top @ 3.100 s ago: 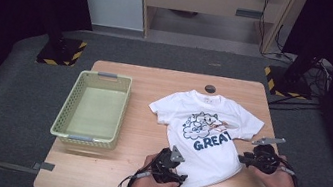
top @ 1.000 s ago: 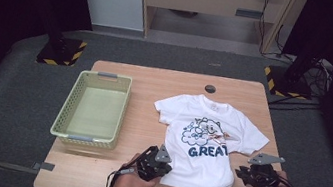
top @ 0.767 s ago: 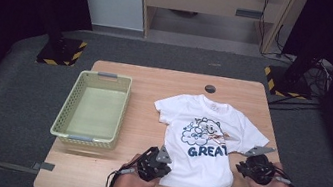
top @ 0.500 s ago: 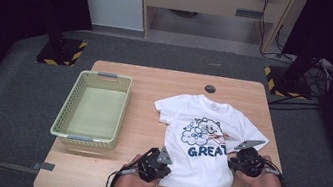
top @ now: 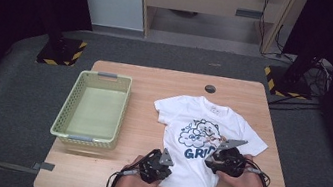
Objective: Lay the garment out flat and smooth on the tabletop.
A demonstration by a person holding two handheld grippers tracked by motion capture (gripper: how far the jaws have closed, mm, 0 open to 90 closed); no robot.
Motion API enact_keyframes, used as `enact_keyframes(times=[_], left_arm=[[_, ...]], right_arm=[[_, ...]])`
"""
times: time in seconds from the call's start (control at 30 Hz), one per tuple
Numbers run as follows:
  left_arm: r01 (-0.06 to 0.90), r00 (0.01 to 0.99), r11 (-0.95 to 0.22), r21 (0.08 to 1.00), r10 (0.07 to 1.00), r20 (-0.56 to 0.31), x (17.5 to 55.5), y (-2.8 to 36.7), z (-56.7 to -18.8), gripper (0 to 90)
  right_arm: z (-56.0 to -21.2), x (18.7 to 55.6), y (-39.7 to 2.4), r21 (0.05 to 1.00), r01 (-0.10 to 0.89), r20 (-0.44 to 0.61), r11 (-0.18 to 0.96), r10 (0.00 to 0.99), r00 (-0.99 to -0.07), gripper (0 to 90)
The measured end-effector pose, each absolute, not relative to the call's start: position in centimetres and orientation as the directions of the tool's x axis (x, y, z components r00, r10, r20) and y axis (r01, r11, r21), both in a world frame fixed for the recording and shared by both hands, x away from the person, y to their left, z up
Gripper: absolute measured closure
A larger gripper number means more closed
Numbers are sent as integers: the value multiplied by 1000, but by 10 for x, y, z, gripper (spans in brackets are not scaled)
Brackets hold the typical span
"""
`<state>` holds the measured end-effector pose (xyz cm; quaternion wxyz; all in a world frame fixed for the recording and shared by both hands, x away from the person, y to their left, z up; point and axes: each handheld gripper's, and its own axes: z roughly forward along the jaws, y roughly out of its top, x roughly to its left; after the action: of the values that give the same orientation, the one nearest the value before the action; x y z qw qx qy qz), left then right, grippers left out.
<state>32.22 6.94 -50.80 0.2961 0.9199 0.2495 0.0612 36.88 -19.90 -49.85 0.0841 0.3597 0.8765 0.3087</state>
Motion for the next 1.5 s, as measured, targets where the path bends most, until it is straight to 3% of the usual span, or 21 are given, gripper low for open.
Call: enact_keyframes(times=[0.23, 0.5, 0.8, 1.03, 1.23, 1.5], left_arm=[[422, 868, -701, 575, 496, -32, 322, 69, -508, 885], [419, 870, -704, 573, 493, -30, 322, 68, -508, 883], [423, 864, -696, 580, 502, -29, 323, 65, -509, 880], [433, 850, -682, 590, 526, -17, 334, 56, -510, 878], [448, 833, -657, 606, 554, -16, 344, 52, -511, 879], [446, 831, -658, 607, 556, -9, 344, 53, -511, 882]], right_arm=[[-490, 347, -201, 615, 546, 66, 569, 653, -755, 431], [-496, 325, -208, 579, 560, 67, 593, 650, -757, 417], [-508, 332, -202, 555, 571, 61, 605, 654, -754, 422], [-509, 360, -214, 567, 596, 40, 569, 703, -710, 446], [-508, 388, -225, 565, 625, 25, 539, 746, -666, 490], [-502, 380, -229, 597, 572, -6, 563, 715, -699, 793]])
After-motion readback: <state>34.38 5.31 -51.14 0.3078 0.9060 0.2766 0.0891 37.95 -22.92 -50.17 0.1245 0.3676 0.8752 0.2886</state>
